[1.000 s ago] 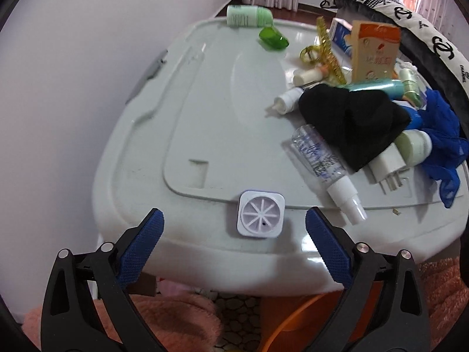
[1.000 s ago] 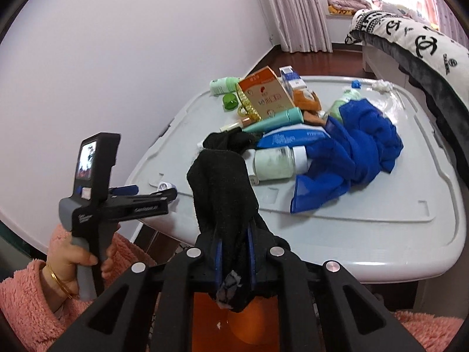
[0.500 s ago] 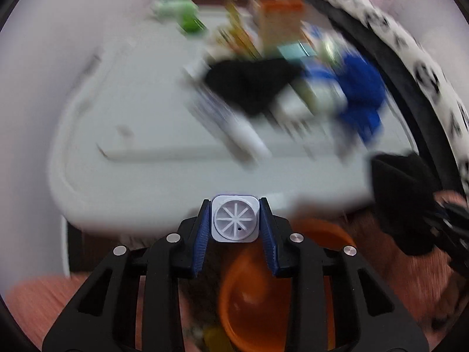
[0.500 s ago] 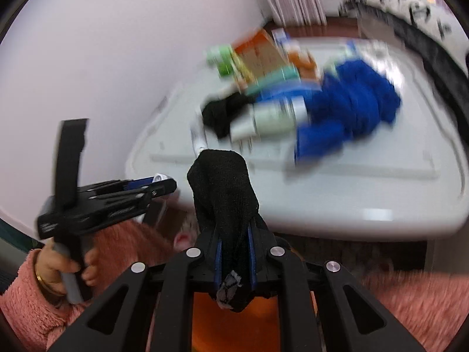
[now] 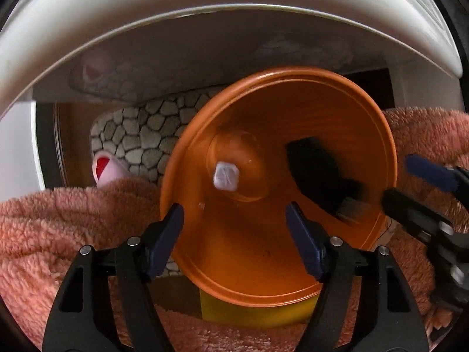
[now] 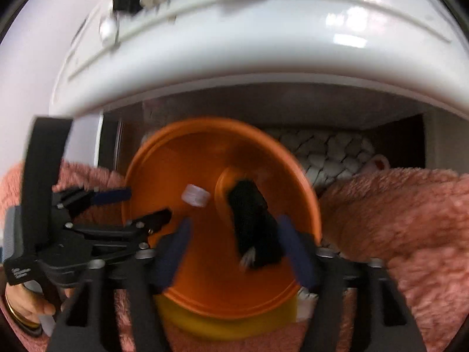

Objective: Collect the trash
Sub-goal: 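Grasp the black sock with the right gripper and drop it into the orange bucket, then bin the clear spray bottle with the right gripper while the left bins a black sock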

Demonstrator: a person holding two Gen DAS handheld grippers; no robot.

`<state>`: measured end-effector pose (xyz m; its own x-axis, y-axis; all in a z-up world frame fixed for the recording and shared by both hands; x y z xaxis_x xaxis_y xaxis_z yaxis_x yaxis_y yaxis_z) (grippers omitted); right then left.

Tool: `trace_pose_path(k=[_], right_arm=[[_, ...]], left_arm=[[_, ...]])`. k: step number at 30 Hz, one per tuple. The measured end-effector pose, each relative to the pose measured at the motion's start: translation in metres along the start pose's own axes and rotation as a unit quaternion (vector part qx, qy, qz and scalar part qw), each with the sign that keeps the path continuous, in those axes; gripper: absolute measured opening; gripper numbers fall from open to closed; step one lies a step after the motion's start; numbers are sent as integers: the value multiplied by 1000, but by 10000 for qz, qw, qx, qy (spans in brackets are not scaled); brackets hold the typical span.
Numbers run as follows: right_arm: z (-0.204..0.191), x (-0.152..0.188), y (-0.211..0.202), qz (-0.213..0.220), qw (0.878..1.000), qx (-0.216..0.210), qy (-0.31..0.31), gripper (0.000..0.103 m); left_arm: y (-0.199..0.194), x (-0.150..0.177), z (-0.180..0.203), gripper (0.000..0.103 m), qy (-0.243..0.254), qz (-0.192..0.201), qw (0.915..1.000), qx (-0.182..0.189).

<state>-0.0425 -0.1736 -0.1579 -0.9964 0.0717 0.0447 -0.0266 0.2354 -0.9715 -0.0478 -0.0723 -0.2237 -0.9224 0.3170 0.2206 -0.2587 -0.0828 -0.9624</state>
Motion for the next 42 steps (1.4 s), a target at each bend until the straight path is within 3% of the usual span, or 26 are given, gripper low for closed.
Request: trace_pose_path(k=[3,7,9,11,13,14,19,20,22,24,27,28,30,32,35,39,42], right_arm=[[5,-3,-12,267,9996,59,105,71],[11,-19,-53,1093,9936,85,282,70],[8,-33,-82,1644,9861,6,231,71],[-3,-46,-102,1989,9800,-110,29,82],[-30,-64,-120,2301,9718,-261,-446,86],[-38,-71,-123,2381,9689,-251,-619,91],[-103,-115,-115,2697,9467,78,-1759,94],[-118,-125,-110,2665,9444,23,-1924,94],[-141,-142,-97,2536,9442,-17,-2103,89],[-158,-157,-79,2324,9490,-64,-2130,77],[-176,-180,-52,1987,9596,120,-1989,74],[-177,-185,-43,1884,9614,285,-1986,66],[-174,-189,-24,1590,9652,563,-1998,36],[-172,-190,-20,1579,9655,673,-1958,24],[-170,-179,-28,1571,9655,553,-2001,24],[-160,-157,-62,1865,9631,103,-1936,24],[-137,-135,-105,2228,9583,-245,-1774,24]], left_arm=[[-13,3,-7,71,-94,227,9996,140],[-54,-8,-14,71,-109,991,9950,31],[-86,-15,-25,71,-239,1570,9873,-63],[-116,-21,-41,71,-409,2138,9755,-315],[-154,-25,-67,77,-713,2838,9538,-682],[-177,-25,-84,79,-928,3224,9377,-902],[-246,-13,-146,86,-1674,4276,8755,-1502],[-255,-11,-156,88,-1775,4393,8667,-1563],[-266,-8,-164,90,-1897,4509,8579,-1571],[-267,-6,-173,90,-2032,4589,8536,-1396],[-260,-2,-176,90,-2131,4578,8554,-1153],[-259,-2,-176,90,-2134,4554,8574,-1092],[-260,5,-176,90,-2096,4542,8595,-1050],[-261,6,-175,90,-2062,4545,8606,-1015],[-263,8,-175,90,-2043,4543,8616,-976],[-264,3,-166,90,-1917,4512,8667,-921],[-261,-12,-151,90,-1740,4369,8800,-665]])
Point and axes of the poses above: each gripper's, at about its wrist camera, not at the fingertips, and y roughly the way its jaws point, z to its right, x to its underside, the point moved 9 cm from there along y, roughly the way its jaws point, and after that the axes turned 4 degrees about -z, right-handed, at the moved point
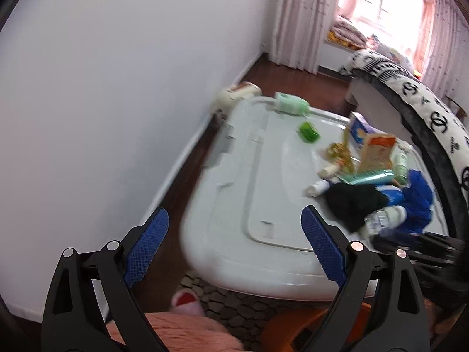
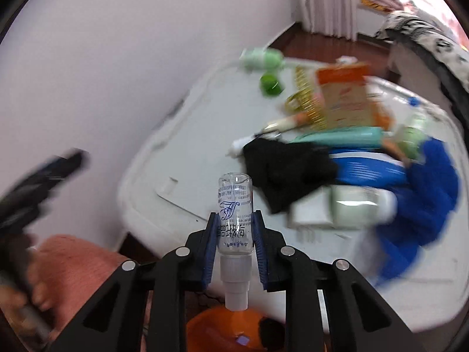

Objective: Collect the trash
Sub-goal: 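Bin the clear spray bottle with the right gripper while the left bins a black sock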

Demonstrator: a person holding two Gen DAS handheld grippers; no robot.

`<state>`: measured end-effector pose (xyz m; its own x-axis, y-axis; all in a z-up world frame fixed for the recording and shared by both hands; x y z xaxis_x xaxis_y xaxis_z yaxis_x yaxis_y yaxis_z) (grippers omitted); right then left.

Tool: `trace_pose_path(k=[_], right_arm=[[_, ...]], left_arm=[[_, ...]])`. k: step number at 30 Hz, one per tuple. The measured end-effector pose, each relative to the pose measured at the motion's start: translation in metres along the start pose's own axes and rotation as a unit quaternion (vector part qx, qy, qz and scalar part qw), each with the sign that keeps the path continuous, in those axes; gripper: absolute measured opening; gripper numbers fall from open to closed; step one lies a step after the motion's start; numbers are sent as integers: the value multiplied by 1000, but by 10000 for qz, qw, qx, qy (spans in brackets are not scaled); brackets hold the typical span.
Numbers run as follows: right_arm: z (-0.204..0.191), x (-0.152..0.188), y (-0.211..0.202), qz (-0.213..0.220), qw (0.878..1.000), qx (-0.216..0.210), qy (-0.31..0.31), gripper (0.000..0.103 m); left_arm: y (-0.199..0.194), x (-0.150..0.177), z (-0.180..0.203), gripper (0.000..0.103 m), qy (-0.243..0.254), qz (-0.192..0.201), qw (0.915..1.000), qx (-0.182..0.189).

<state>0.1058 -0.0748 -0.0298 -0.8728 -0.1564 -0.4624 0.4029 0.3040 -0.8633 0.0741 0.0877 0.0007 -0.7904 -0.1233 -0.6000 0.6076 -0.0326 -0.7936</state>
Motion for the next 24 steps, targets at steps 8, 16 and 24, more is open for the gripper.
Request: trace_pose_path(k=[8,16,24], right_arm=[[65,9,-108,947,9934,114,644,24],[92,30,-124,1002,9900,4,989,24],[89,36,-119,1002,9898,-9,1008,24]], left_arm=[[83,-4,102,90,14,-1310,9848,1141],[155,2,146,83,-919,-2293,9612,1225],[127,-1,156,27,-432,-2056,9669,1450]])
Point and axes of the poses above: each gripper's, at about its wrist camera, not at the fingertips, and y roughly the way its jaws point, z to its right, x to its underside, the point moved 9 cm from there along y, roughly the way its jaws point, and after that the axes turned 4 degrees about -z, right-handed, at the moved point
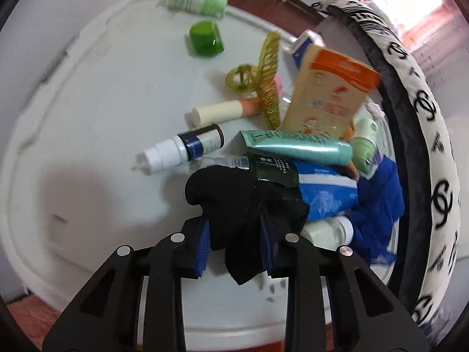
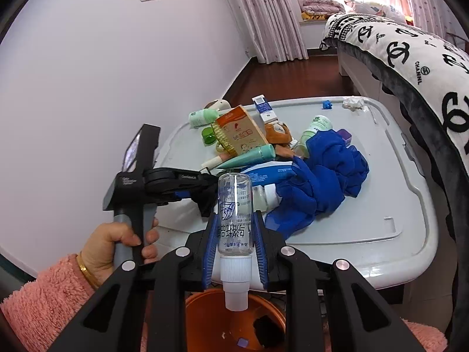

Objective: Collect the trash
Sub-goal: 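Bin the clear spray bottle with the right gripper while the left bins a black sock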

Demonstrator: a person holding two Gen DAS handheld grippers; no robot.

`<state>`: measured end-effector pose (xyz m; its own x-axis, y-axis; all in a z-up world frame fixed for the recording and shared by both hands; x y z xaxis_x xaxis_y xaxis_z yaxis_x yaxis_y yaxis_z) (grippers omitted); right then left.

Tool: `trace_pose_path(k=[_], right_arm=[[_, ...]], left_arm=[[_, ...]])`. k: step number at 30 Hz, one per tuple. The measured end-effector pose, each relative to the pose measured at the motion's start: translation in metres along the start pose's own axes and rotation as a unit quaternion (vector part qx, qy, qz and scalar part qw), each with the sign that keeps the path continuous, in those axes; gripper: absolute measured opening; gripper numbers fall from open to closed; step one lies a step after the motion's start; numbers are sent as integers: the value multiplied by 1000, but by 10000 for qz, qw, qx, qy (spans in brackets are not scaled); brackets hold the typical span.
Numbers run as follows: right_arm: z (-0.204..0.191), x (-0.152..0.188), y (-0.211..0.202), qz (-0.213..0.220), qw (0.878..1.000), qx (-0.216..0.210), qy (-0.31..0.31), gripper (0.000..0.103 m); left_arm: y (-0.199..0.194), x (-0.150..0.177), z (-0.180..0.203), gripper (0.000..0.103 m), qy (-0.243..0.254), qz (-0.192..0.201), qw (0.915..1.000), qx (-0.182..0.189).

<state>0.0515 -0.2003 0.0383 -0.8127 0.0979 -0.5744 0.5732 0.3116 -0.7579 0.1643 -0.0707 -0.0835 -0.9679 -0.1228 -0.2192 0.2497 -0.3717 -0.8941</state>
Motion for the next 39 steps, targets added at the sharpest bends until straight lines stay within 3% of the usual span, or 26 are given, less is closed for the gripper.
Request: trace_pose_path(k=[5,8,11,16,20,22,23,24,25,28,33,39], right_arm=[[-13,3,-4,32,9999,-65,-116,24],[-22,15,-4,-106,9997,-109,-177,24],[-27,39,3,-474,9986,-196,-121,24],[-19,96,33,-1361,9905,-112,184,24],[-9,153,67,-2378,9699,-19,518,24],[-3,179,84,-2854,9561,117,656,25],[0,185,89,-2964,9524,187,690,29],[4,191,94,-3074,9482,302,735,39],[9,196,97,-3190,9433,425,813,61],[16,193,94,-3039,9468,550,908,64],[18,187,80,-2743,9547,616,972,66],[23,151,59,-2158,9697,790,833,74]], left_arm=[[-57,26,8,27,756,274,9967,-82],[-86,67,7,28,1312,216,9908,-271],[-86,110,0,28,1742,-167,9838,-397],[-39,180,-17,28,2041,-1205,9698,-577],[8,224,-32,28,1997,-2159,9536,-645],[28,241,-40,34,1994,-2588,9420,-772],[36,246,-46,39,1974,-2761,9365,-885],[42,249,-51,50,1922,-2871,9332,-986],[45,250,-55,57,1862,-2933,9319,-1045],[46,246,-62,71,1678,-2898,9364,-1046],[38,240,-59,72,1686,-2710,9426,-980],[12,213,-38,72,1836,-1999,9569,-1029]])
Point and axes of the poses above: each gripper's, at about its wrist camera, not at the fingertips, and y roughly the way its jaws point, z to its right, x to its underside, the point moved 9 cm from there along y, roughly the way its jaws point, and after that the axes turned 4 degrees about -z, right-handed, at the moved point
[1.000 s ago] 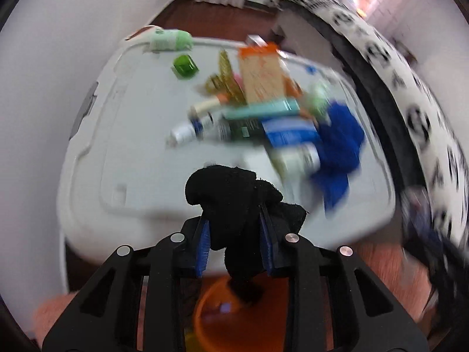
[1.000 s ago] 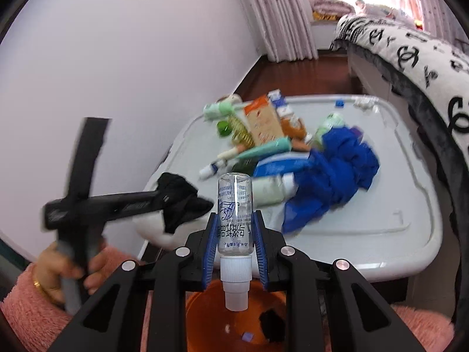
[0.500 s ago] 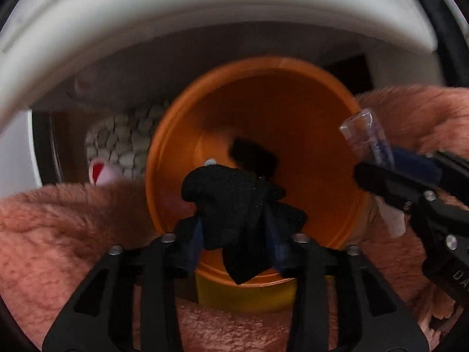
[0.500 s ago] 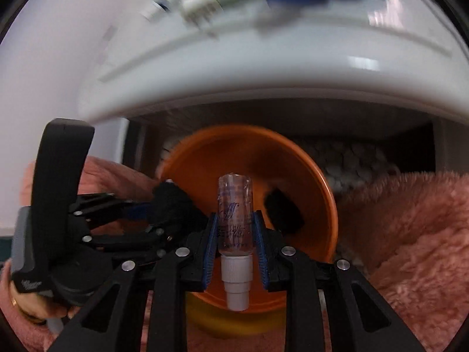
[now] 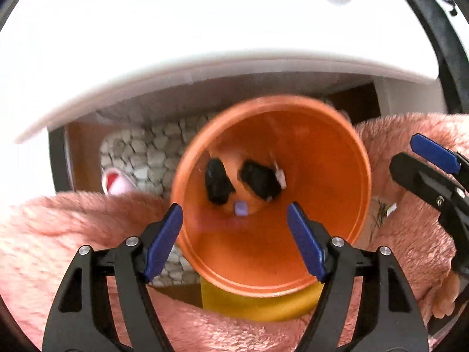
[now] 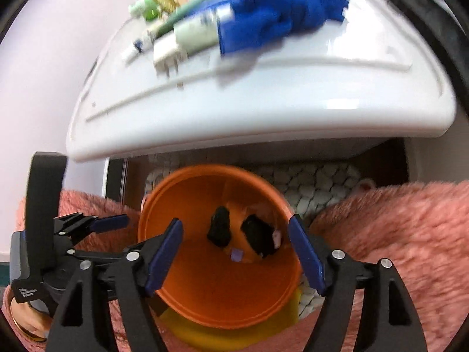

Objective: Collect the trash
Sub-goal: 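Bin the clear spray bottle with the right gripper while the left bins a black sock, then bin the blue cloth with the right gripper while the left bins the white jar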

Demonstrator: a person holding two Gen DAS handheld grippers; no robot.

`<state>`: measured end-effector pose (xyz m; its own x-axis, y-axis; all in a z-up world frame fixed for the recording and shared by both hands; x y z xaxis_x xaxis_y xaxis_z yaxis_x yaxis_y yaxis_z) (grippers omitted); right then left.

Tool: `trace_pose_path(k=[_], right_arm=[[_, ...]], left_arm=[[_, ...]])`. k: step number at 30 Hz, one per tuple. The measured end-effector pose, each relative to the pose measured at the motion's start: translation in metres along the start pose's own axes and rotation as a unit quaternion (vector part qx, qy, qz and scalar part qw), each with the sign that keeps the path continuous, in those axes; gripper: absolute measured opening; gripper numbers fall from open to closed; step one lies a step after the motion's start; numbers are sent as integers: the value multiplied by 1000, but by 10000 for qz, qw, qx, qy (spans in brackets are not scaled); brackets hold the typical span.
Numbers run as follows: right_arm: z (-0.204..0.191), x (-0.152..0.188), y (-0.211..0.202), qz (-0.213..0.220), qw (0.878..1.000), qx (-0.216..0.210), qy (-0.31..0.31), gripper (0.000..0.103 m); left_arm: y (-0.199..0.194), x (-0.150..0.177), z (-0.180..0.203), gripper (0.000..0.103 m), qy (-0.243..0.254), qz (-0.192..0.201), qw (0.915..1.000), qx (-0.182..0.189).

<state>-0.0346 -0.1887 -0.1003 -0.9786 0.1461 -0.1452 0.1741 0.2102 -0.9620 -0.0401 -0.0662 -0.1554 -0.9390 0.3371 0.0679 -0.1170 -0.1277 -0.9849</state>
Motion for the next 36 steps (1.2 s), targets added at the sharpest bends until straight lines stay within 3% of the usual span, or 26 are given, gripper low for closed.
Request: trace_pose_path(k=[3,6,8,11,14,18,22,24,25,27,31,36], right_arm=[[-2,-22,-21,341,9993,-111,72,78],[5,-46,-47,835,9956,-332,248,80],[11,-66,-63,1193,9917,-386,301,82],[21,-101,-81,1696,9838,-390,424,85],[36,-141,-79,1801,9767,-742,905,87],[58,-186,-45,1523,9739,-762,1503,87],[74,-216,-1,1103,9745,-303,1930,87],[79,-218,12,934,9778,-51,1875,72],[77,-223,10,1004,9803,155,1697,44],[74,-221,14,859,9833,1,1608,40],[79,-214,-19,1243,9790,-227,1599,38],[69,-197,-102,2062,9730,-296,996,38]], left_arm=[[-32,-17,-6,72,-78,629,9979,-162],[-69,-35,-16,72,-273,1330,9905,-223],[-91,-45,-24,72,-421,1750,9833,-281],[-122,-58,-35,82,-685,2364,9685,-366],[-137,-66,-36,83,-767,2711,9589,-345],[-143,-68,-29,83,-701,2954,9518,-429],[-138,-67,-27,83,-556,2958,9526,-442],[-133,-64,-26,83,-544,2869,9555,-425],[-130,-64,-27,83,-545,2825,9568,-416],[-125,-65,-29,83,-586,2751,9588,-387],[-121,-65,-37,83,-720,2694,9597,-357],[-121,-72,-36,83,-735,2684,9600,-320]])
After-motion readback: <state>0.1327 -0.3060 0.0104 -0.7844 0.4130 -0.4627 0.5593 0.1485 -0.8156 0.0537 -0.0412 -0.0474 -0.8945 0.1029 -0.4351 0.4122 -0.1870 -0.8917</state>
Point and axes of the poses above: each gripper's, at about its wrist camera, not at the fingertips, and y roughly the way its jaws point, z to its right, x to its underside, the point moved 9 cm from there along y, roughly the way its jaws point, and after that the axes turned 4 degrees about -z, right-handed, at the moved point
